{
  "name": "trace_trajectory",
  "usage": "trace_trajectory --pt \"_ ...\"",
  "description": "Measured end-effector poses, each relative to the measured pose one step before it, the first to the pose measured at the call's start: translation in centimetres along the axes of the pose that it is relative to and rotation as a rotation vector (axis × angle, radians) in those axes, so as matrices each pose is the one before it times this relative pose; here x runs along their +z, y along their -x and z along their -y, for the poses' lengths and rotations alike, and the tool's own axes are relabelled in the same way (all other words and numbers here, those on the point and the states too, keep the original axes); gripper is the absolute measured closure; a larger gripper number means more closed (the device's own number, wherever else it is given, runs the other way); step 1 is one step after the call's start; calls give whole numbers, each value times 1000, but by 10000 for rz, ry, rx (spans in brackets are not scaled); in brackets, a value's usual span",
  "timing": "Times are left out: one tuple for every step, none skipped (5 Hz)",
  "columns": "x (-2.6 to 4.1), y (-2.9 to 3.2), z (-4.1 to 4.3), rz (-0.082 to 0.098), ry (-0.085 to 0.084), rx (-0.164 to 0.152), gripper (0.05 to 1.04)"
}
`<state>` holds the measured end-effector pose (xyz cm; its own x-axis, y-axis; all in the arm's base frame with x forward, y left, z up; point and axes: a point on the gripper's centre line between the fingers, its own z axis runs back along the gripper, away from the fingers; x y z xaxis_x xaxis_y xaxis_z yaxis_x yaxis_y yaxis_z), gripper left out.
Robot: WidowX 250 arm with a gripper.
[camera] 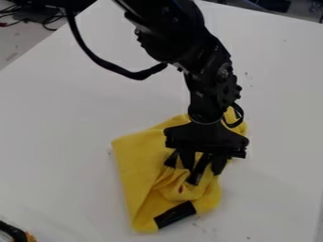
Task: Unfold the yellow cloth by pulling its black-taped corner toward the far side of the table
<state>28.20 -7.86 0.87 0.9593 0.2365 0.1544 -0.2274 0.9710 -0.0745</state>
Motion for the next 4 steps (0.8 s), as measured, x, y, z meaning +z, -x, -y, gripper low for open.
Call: trace_trajectory --pt "-21 111 30 -52 29 -15 112" --pt "375 -156 89 81 106 -79 110" --pt "973 -119 -477 98 -144 142 384" --pt "457 146 -354 89 -117 156 692"
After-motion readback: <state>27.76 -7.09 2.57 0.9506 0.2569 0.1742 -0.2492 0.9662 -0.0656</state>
